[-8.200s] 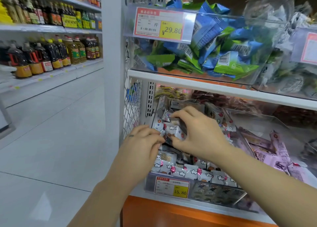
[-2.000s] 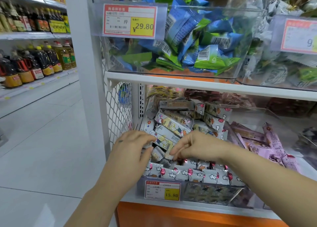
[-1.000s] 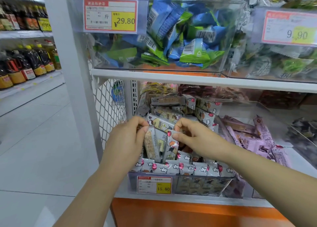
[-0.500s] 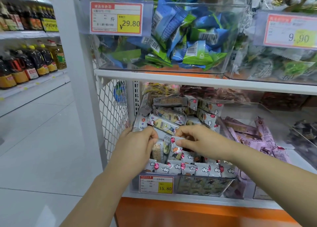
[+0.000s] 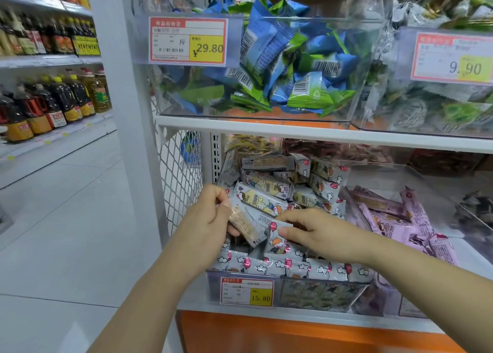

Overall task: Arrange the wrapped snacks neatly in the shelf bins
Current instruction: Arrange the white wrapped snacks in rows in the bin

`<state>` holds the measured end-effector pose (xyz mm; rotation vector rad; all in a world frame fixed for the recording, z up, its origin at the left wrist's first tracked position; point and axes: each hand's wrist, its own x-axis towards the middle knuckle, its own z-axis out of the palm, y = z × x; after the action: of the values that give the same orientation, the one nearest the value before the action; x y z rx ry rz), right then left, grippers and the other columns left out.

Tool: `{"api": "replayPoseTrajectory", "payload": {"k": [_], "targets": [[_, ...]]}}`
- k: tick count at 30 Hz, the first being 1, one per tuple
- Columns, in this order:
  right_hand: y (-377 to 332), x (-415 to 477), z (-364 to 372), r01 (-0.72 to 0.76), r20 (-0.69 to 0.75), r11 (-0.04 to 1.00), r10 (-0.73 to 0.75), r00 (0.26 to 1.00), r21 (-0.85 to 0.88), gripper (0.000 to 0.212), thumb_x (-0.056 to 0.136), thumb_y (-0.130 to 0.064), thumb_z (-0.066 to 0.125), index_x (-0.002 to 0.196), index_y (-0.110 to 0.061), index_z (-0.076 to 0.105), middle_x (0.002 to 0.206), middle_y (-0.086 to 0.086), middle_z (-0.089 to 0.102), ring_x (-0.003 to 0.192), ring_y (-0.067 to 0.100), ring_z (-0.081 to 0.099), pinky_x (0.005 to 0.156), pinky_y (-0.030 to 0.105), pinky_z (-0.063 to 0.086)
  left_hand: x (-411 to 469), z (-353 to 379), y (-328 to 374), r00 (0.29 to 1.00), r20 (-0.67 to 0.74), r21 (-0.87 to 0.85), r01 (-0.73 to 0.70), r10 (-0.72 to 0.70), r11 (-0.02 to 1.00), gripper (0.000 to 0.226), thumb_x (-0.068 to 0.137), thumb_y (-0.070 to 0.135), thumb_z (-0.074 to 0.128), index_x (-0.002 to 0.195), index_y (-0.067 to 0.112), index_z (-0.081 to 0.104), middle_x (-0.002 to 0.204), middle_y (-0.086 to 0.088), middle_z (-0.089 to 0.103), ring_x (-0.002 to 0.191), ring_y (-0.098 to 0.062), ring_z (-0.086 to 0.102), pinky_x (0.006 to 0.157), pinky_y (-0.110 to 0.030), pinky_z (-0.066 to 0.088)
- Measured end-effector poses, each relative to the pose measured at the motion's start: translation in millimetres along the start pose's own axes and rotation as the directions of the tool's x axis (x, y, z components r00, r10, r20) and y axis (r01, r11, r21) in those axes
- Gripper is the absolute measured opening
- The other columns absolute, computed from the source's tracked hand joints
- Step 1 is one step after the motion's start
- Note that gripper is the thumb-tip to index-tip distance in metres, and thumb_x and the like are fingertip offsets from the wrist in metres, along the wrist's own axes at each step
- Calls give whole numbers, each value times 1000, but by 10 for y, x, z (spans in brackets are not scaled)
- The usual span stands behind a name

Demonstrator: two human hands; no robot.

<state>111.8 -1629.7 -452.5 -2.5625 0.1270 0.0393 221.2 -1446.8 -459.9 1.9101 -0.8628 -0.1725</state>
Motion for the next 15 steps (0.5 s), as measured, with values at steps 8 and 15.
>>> {"api": "replayPoseTrajectory", "payload": {"k": [8,15], "targets": [[1,-13,17,-15,-50,1000,15,999,-2,25,98,-32,44,76,-21,49,60,-4,45,52,11,37,54,26,32,4,7,23,1000,-16,70,-21,22,997,18,100,27,32,83,28,37,61,7,70,55,-29,57,53,-31,43],[46,12,122,-18,-191,997,4,982,-69,30,99,-30,40,96,-4,53,66,10,49,57,14,37,54,28,27,-8,-42,30,1000,20,-18,22,-22,1000,17,100,31,29,87,28,38,62,3,70,53,-28,57,56,-40,47]]}}
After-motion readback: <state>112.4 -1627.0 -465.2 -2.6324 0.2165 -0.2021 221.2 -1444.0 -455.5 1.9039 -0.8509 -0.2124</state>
